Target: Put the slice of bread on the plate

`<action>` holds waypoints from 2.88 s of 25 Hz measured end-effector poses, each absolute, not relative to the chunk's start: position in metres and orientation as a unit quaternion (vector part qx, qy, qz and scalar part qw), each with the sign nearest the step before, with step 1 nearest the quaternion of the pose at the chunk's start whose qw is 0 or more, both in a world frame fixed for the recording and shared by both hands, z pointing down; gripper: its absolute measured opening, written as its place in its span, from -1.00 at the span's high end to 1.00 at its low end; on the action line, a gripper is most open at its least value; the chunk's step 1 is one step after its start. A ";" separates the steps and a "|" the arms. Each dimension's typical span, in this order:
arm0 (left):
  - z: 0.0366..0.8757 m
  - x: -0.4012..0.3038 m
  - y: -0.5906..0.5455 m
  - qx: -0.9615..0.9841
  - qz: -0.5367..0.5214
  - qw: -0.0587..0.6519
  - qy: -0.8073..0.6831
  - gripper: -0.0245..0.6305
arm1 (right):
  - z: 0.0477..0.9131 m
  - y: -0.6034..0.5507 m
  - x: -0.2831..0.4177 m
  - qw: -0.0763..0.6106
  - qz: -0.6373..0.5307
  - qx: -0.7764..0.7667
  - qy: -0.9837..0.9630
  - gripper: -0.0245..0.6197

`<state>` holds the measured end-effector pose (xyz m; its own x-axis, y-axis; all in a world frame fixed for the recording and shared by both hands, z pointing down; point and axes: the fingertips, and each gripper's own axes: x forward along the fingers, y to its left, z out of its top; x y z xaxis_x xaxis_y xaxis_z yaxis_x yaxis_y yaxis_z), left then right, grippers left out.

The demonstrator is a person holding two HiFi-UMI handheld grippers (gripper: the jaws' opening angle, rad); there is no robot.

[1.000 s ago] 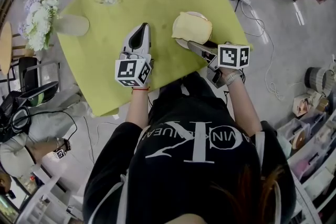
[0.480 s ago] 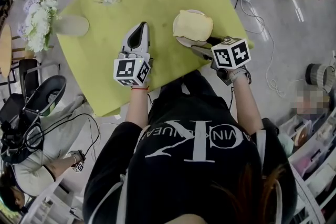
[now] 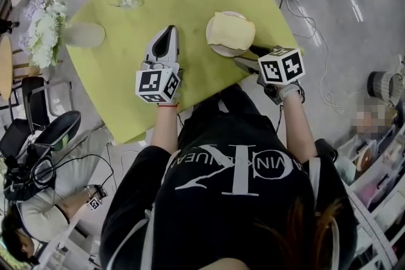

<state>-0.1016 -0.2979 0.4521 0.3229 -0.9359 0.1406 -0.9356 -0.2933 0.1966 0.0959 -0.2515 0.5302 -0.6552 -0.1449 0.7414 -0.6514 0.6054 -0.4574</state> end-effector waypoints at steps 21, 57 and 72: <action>0.435 -0.091 -0.302 0.813 -0.007 0.107 -0.573 0.91 | 0.480 -0.286 0.114 0.238 0.283 0.313 -0.875 0.92; 0.361 -0.092 -0.315 0.810 -0.042 0.048 -0.584 0.91 | 0.354 -0.345 0.149 0.032 0.056 0.421 -0.905 0.92; 0.339 -0.100 -0.318 0.804 -0.060 0.036 -0.590 0.91 | 0.336 -0.351 0.158 0.000 0.032 0.435 -0.900 0.92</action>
<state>-0.1004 -0.3182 0.3390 0.2957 -0.9538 -0.0535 -0.9452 -0.3002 0.1281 0.1577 -0.3509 0.3362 -0.6211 -0.7833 0.0270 -0.7832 0.6191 -0.0580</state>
